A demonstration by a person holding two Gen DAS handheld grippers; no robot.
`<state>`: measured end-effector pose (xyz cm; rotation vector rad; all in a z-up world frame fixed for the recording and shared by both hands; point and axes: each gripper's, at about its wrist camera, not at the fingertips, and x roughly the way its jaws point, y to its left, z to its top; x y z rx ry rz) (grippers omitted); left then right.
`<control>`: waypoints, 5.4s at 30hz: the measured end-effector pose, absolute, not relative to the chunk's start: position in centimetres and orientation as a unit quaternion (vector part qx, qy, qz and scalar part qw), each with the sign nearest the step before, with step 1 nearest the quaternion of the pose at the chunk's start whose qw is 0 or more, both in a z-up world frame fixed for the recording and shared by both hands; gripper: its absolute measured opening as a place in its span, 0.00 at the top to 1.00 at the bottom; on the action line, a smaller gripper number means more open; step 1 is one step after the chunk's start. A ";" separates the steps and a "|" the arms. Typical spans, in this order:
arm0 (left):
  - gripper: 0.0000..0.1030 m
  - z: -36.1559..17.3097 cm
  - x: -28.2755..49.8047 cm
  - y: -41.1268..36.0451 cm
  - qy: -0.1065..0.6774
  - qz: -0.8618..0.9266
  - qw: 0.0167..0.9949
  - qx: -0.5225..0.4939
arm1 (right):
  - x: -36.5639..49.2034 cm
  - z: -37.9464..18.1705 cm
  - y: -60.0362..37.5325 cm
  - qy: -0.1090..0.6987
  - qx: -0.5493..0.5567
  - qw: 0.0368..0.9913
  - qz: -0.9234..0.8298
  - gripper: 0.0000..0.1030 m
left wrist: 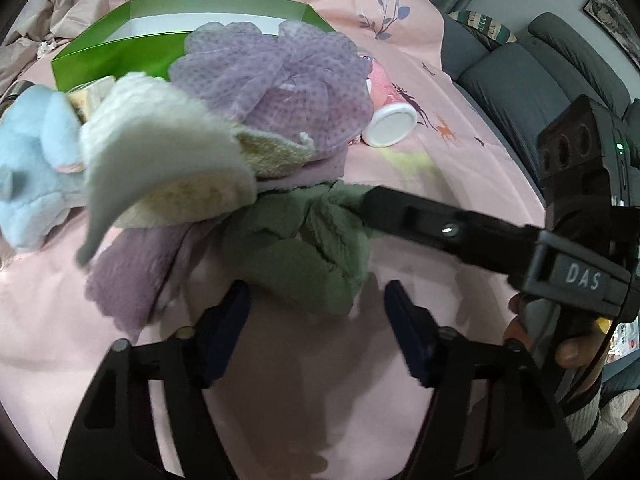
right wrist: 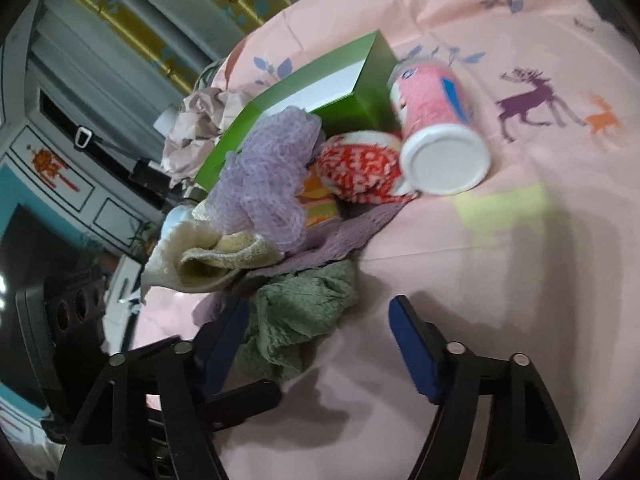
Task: Organize soft objects
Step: 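Grasp the sage-green scrunchie with the right tool and lift it, then carry the scrunchie into the green box and open the right tool, then grasp the lavender bath puff with the right tool and lift it, then lower the bath puff into the green box and release it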
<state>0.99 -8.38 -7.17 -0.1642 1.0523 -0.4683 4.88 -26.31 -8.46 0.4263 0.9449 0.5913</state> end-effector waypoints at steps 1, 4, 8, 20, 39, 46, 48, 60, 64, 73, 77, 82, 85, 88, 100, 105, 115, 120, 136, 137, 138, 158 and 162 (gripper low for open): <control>0.48 -7.2 1.2 -8.5 0.495 -0.222 0.836 -0.077 | 5.1 -8.6 -26.2 0.447 0.204 0.824 0.281 0.33; 0.66 -7.4 1.7 -8.6 0.490 -0.219 0.841 -0.073 | 5.6 -9.1 -25.9 0.455 0.212 0.817 0.284 0.49; 0.83 -7.4 1.9 -8.2 0.483 -0.225 0.842 -0.084 | 5.7 -9.5 -25.7 0.462 0.213 0.812 0.286 0.77; 0.84 -2.7 -2.2 -7.9 0.428 -0.272 0.860 -0.066 | 0.9 -5.4 -26.4 0.419 0.200 0.826 0.320 0.83; 0.84 7.3 7.5 -4.0 0.337 -0.231 0.912 -0.046 | 7.3 5.6 -21.8 0.283 0.144 0.890 0.328 0.83; 0.82 5.5 14.4 -2.3 0.370 -0.192 0.907 -0.063 | 14.7 3.6 -19.6 0.306 0.152 0.889 0.305 0.83; 0.81 4.6 16.1 -2.1 0.379 -0.177 0.906 -0.060 | 16.5 2.4 -19.3 0.316 0.152 0.888 0.296 0.83; 0.12 0.7 19.1 0.8 0.436 -0.108 0.892 -0.058 | 20.0 -2.4 -21.8 0.370 0.165 0.887 0.221 0.38; 0.01 1.6 17.2 0.7 0.435 -0.117 0.891 -0.055 | 18.0 -2.4 -22.3 0.372 0.162 0.884 0.232 0.38; 0.01 2.6 11.5 0.0 0.431 -0.163 0.886 -0.053 | 12.1 -1.8 -23.4 0.360 0.147 0.891 0.234 0.36; 0.01 2.7 8.8 0.0 0.422 -0.159 0.891 -0.053 | 9.6 -1.6 -23.5 0.356 0.117 0.901 0.220 0.36; 0.01 3.4 6.3 0.3 0.420 -0.144 0.894 -0.058 | 7.8 -1.8 -23.3 0.355 0.097 0.908 0.199 0.36; 0.01 4.1 4.5 0.7 0.413 -0.129 0.900 -0.056 | 7.2 -2.2 -23.2 0.359 0.109 0.906 0.194 0.36; 0.01 4.3 3.4 0.9 0.412 -0.118 0.902 -0.049 | 6.8 -2.5 -23.2 0.361 0.125 0.904 0.194 0.36; 0.01 3.9 4.4 -0.1 0.424 -0.122 0.896 -0.050 | 6.3 -1.7 -22.1 0.354 0.101 0.910 0.190 0.36; 0.01 2.5 6.1 -1.0 0.435 -0.159 0.884 -0.065 | 6.5 -2.2 -22.5 0.353 0.088 0.916 0.169 0.36; 0.01 -0.2 10.1 -0.7 0.463 -0.188 0.861 -0.096 | 7.1 -3.6 -22.3 0.371 0.057 0.914 0.154 0.36; 0.05 -1.1 11.2 -1.2 0.474 -0.211 0.848 -0.103 | 7.8 -4.4 -21.9 0.381 0.048 0.910 0.153 0.36; 0.84 -2.0 10.7 -3.1 0.476 -0.265 0.830 -0.121 | 8.4 -6.2 -21.2 0.397 0.050 0.896 0.195 0.77; 0.88 -1.9 10.5 -3.2 0.472 -0.270 0.830 -0.123 | 8.3 -6.2 -21.0 0.396 0.048 0.895 0.198 0.82; 0.90 -1.8 10.3 -3.2 0.469 -0.275 0.830 -0.127 | 8.2 -6.1 -20.8 0.394 0.046 0.896 0.201 0.84; 0.86 5.3 15.3 -0.4 0.374 -0.200 0.899 -0.108 | 12.3 2.3 -16.8 0.276 0.000 0.934 0.226 0.87; 0.86 4.1 17.9 -0.4 0.385 -0.169 0.903 -0.089 | 15.3 1.3 -15.7 0.284 -0.008 0.934 0.217 0.87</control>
